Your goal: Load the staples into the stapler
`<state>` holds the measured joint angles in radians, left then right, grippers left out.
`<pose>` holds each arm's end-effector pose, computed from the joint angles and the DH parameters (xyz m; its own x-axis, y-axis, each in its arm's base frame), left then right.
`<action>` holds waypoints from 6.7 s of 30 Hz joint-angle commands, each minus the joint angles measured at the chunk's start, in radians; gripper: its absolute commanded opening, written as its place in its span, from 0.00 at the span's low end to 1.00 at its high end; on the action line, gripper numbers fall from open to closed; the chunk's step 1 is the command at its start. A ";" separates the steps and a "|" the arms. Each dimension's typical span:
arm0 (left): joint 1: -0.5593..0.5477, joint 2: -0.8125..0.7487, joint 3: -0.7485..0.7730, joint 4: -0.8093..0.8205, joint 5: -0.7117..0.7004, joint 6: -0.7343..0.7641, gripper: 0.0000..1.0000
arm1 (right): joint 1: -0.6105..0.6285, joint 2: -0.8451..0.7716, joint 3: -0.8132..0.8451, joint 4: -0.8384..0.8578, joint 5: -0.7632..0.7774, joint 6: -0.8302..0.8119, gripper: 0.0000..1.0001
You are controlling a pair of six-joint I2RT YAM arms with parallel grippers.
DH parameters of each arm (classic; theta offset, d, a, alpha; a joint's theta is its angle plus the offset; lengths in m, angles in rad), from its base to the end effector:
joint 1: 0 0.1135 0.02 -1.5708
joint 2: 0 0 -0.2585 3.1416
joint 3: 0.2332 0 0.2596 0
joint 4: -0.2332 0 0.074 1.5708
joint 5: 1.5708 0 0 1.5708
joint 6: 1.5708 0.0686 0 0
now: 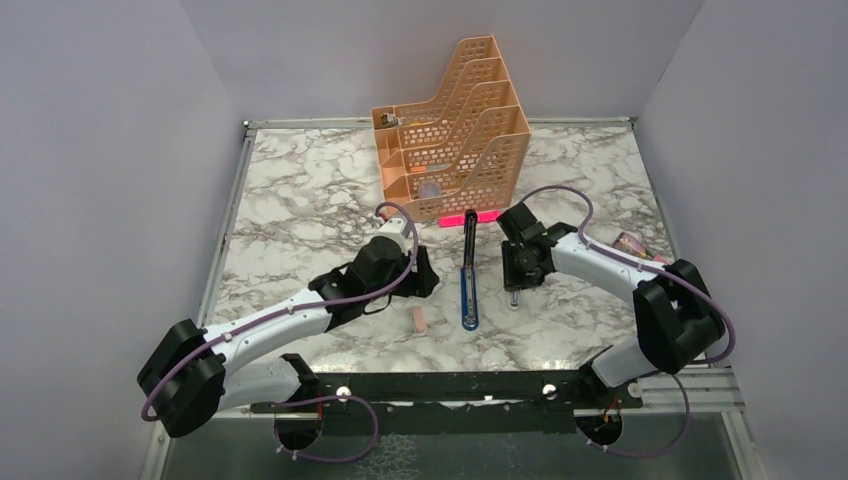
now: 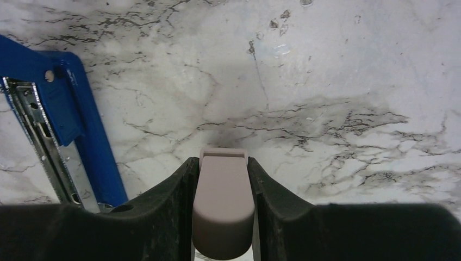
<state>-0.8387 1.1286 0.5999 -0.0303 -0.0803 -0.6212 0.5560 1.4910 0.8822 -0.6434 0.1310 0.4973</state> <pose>0.1902 -0.2034 0.1960 -0.6933 -0.0964 -0.7142 0.3596 0.8125 -0.4588 0.2471 0.1430 0.1411 -0.9420 -0.0285 -0.3345 -0.0445 0.9982 0.0404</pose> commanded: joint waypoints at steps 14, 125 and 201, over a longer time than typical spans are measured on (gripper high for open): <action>0.059 -0.004 0.007 -0.040 -0.023 0.023 0.75 | -0.045 0.040 -0.002 0.020 -0.010 -0.005 0.50; 0.085 -0.348 -0.518 0.248 0.221 -0.358 0.45 | 0.517 -0.004 -0.210 0.796 -0.192 0.441 0.21; 0.087 -0.087 -0.393 0.361 0.272 -0.327 0.49 | 0.261 0.003 -0.230 0.847 -0.603 0.385 0.23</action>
<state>-0.7528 0.9977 0.2108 0.2920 0.1753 -0.9360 0.8162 1.4849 0.6533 0.1219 -0.4030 0.8783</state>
